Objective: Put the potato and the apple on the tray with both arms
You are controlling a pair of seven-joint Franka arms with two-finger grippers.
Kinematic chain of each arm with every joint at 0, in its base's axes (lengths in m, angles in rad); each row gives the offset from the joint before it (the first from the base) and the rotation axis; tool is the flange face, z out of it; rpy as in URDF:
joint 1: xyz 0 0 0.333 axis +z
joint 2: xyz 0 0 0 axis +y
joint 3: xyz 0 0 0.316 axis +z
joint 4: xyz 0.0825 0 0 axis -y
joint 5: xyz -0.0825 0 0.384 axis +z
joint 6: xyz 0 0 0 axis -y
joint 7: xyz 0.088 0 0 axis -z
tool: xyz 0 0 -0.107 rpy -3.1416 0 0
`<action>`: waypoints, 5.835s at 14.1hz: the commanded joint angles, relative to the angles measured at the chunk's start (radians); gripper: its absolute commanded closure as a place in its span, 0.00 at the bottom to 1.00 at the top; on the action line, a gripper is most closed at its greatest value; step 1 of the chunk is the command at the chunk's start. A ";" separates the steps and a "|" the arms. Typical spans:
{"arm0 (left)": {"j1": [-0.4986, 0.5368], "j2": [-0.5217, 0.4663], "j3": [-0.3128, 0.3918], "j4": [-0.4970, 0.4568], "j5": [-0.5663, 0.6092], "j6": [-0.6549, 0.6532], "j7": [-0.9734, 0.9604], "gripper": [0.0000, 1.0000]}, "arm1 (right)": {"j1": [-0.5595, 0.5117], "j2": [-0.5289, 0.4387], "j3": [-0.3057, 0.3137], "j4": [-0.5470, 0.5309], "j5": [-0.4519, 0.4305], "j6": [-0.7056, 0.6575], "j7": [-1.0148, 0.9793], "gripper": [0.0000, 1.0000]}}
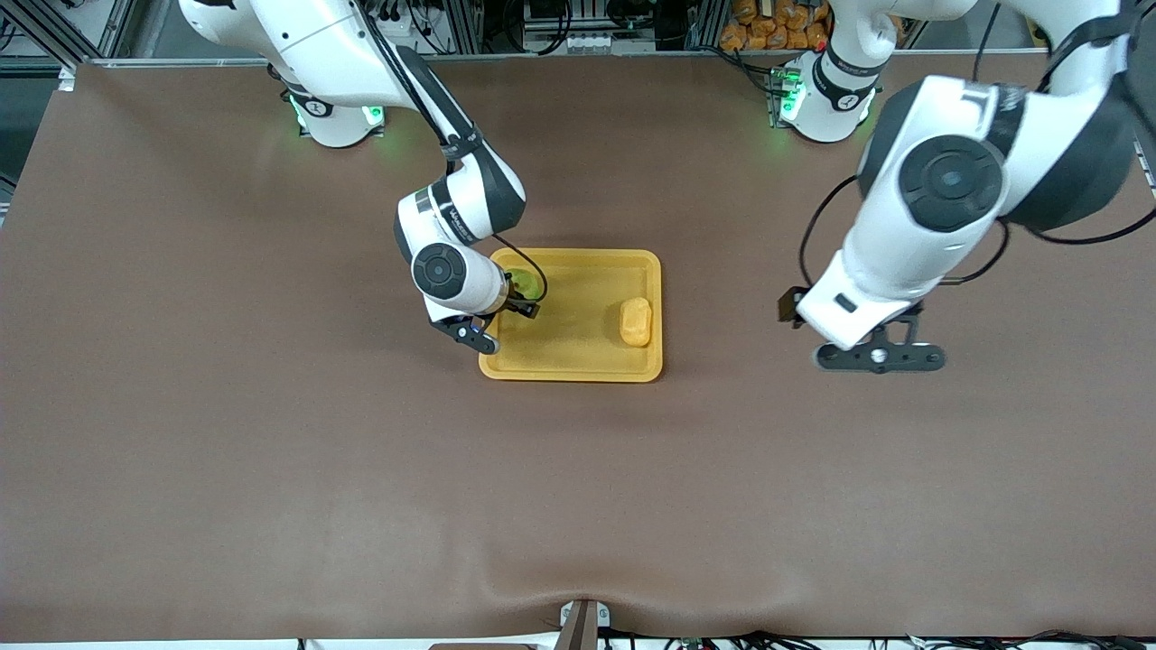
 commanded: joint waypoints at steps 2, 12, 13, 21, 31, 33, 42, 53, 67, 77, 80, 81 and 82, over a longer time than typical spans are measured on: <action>0.053 -0.046 -0.010 -0.012 0.001 -0.041 0.044 0.00 | 0.024 0.032 -0.008 0.024 0.021 0.026 0.023 0.31; 0.195 -0.167 -0.012 -0.025 -0.060 -0.148 0.196 0.00 | -0.025 0.014 -0.017 0.144 0.012 -0.210 0.026 0.00; 0.205 -0.184 -0.010 -0.028 -0.074 -0.151 0.198 0.00 | -0.037 0.013 -0.017 0.165 0.004 -0.251 0.026 0.00; 0.244 -0.264 -0.010 -0.049 -0.075 -0.165 0.204 0.00 | -0.194 -0.098 -0.017 0.276 0.001 -0.564 0.030 0.00; 0.195 -0.425 0.066 -0.229 -0.114 -0.141 0.253 0.00 | -0.366 -0.199 -0.017 0.334 0.007 -0.746 0.035 0.00; 0.198 -0.459 0.066 -0.255 -0.121 -0.147 0.253 0.00 | -0.399 -0.211 -0.017 0.343 0.007 -0.773 0.056 0.00; 0.202 -0.481 0.071 -0.276 -0.158 -0.147 0.247 0.00 | -0.456 -0.233 -0.019 0.495 -0.123 -0.872 -0.093 0.00; 0.202 -0.476 0.065 -0.273 -0.158 -0.147 0.231 0.00 | -0.656 -0.231 -0.019 0.595 -0.267 -0.919 -0.523 0.00; 0.206 -0.477 0.071 -0.273 -0.158 -0.147 0.236 0.00 | -0.775 -0.409 -0.024 0.411 -0.364 -0.746 -0.976 0.00; 0.218 -0.473 0.071 -0.267 -0.157 -0.147 0.253 0.00 | -0.706 -0.641 -0.013 0.154 -0.396 -0.632 -1.009 0.00; 0.220 -0.465 0.071 -0.243 -0.157 -0.147 0.268 0.00 | -0.680 -0.633 -0.016 0.183 -0.430 -0.640 -1.014 0.00; 0.220 -0.448 0.073 -0.217 -0.158 -0.150 0.268 0.00 | -0.683 -0.632 -0.019 0.190 -0.424 -0.641 -1.014 0.00; 0.220 -0.441 0.071 -0.201 -0.158 -0.151 0.264 0.00 | -0.683 -0.632 -0.020 0.190 -0.424 -0.640 -1.014 0.00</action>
